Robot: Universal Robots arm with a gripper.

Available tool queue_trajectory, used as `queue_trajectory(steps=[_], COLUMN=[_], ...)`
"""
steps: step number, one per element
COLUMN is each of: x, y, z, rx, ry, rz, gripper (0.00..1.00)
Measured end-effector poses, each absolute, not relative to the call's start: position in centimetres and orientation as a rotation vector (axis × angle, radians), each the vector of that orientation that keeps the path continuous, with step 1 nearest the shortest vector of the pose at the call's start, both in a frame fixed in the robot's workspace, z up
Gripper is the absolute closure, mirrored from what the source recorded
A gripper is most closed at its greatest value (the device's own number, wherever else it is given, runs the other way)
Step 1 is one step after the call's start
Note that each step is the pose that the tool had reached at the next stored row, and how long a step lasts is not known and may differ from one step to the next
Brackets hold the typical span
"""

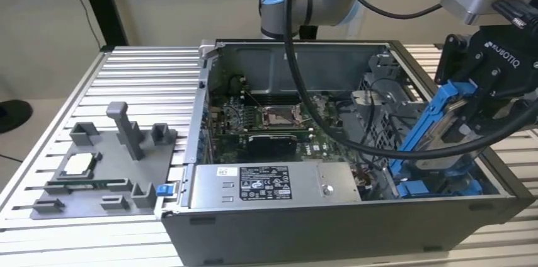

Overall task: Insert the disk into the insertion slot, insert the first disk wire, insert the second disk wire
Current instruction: 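Insert the disk into the insertion slot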

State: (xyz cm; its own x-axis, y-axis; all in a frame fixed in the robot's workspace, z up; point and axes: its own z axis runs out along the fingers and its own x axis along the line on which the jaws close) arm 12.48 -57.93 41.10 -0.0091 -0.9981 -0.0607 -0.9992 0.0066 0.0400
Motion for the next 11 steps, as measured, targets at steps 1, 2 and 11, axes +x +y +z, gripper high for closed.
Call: queue_trajectory(steps=[1, 2, 11], x=[12.49, 12.49, 12.36], y=[-58.00, -58.08, -58.27], z=[41.07, 41.01, 40.19], rx=[-2.198, -2.196, -2.162], ry=[2.221, 2.223, 2.254], rz=[0.111, 0.111, 0.112], gripper=[1.00, 1.00, 1.00])
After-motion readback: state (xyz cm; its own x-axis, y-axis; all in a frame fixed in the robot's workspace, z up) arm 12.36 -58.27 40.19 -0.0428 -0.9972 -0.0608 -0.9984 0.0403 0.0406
